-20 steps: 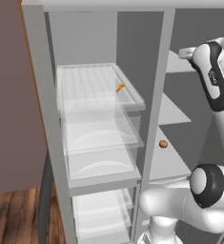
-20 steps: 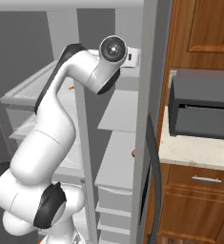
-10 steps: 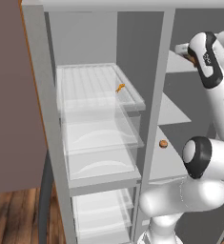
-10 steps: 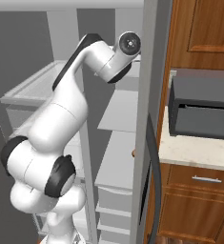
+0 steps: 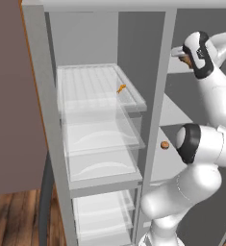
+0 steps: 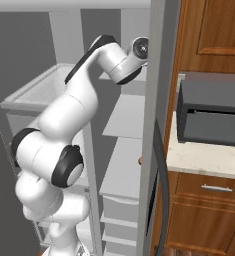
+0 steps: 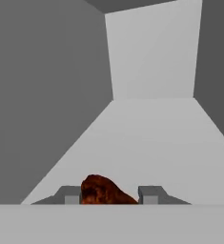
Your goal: There's a chicken drumstick in the fridge that needs to be moved to the freezer for freezing. Pick up the chicken drumstick from the fridge, place it on any shelf in the freezer, and close the fridge and freezer doors when done.
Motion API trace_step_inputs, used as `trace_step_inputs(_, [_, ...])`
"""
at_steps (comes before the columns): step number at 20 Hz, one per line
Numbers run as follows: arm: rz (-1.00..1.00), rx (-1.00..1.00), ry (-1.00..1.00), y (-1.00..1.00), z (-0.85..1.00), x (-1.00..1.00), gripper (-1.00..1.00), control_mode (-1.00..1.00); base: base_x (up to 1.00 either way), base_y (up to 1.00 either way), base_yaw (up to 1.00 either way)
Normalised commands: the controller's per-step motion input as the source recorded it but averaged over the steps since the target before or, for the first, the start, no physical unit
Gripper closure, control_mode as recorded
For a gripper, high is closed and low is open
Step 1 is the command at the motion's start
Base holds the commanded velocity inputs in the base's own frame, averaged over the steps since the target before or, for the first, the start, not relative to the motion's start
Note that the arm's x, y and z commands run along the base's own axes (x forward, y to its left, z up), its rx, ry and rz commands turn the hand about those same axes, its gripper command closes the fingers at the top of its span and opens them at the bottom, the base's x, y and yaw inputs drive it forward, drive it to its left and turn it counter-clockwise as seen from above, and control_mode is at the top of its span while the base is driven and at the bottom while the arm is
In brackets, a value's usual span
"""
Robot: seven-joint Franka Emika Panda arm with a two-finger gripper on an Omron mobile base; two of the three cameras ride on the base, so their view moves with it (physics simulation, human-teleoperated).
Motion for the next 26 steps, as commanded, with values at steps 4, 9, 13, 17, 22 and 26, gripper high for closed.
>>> trace_step_inputs(4, [0.01,0.00,0.02,0.00,-0.25,0.49,1.00,-1.00,0.00,0.00,0.00])
trace_step_inputs(9, [0.00,0.00,0.00,-0.02,-0.13,0.47,1.00,-1.00,0.00,0.00,0.00])
trace_step_inputs(13, [0.00,0.00,0.09,-0.09,0.00,0.42,1.00,-1.00,0.00,0.00,0.00])
trace_step_inputs(17, [0.00,0.00,0.09,-0.09,-0.02,0.33,1.00,-1.00,0.00,0.00,0.00])
trace_step_inputs(22, [0.00,0.00,0.04,-0.09,-0.11,0.32,1.00,-1.00,0.00,0.00,0.00])
trace_step_inputs(26, [0.00,0.00,0.00,-0.05,-0.16,0.33,1.00,-1.00,0.00,0.00,0.00])
